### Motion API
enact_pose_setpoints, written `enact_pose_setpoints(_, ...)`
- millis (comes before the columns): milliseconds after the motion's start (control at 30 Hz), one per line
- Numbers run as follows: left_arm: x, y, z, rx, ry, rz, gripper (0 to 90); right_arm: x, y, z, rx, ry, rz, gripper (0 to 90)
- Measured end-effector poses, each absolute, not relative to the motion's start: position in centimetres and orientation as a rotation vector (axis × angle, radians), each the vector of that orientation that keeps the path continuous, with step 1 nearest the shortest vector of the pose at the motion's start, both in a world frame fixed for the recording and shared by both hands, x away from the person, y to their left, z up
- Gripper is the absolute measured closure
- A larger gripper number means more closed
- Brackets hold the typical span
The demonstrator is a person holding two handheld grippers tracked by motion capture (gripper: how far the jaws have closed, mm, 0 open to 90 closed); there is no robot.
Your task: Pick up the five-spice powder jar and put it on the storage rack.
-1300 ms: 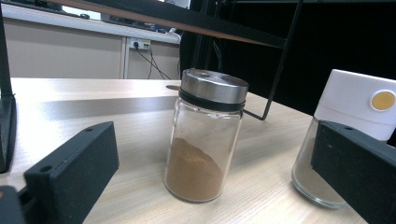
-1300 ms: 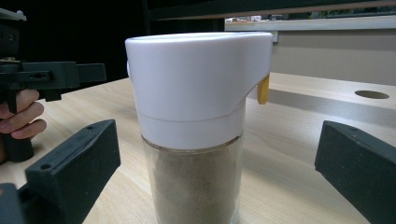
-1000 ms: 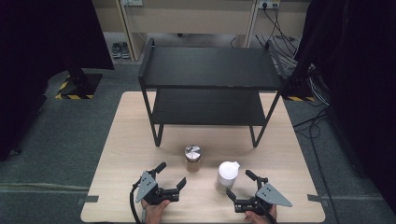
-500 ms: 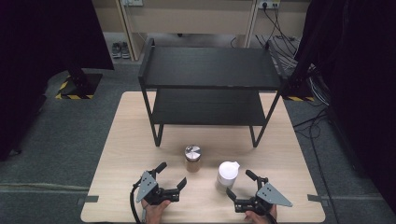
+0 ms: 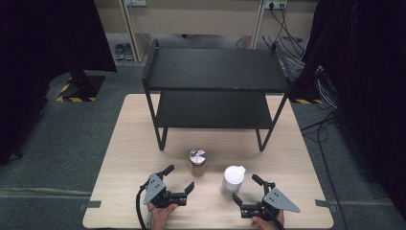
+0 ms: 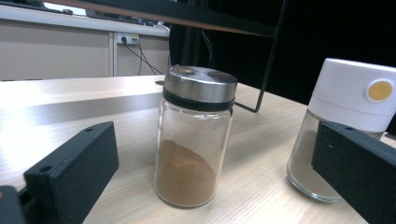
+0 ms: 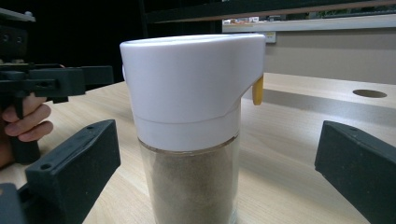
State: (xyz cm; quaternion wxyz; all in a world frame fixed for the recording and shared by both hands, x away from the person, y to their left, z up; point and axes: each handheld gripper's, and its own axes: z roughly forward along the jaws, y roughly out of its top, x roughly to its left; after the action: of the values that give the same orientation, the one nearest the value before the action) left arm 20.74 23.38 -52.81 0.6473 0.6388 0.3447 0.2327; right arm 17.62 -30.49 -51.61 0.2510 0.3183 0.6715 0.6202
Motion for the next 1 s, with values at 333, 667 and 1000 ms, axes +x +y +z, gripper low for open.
enact_pose_setpoints(333,21.8,23.3,-52.5,1.442,0.796,0.515,0.0,17.6,-30.5,-51.6,0.866,1.827,1.688,0.4)
enact_pose_setpoints(667,23.0,22.8,-51.6,1.457,0.796,0.536,0.1,17.6,-30.5,-51.7,0.872,1.824,1.692,0.4)
enact_pose_setpoints(1000,23.9,22.1,-51.2,1.493,0.804,0.537,0.7,17.6,-30.5,-51.6,0.869,1.824,1.691,0.4)
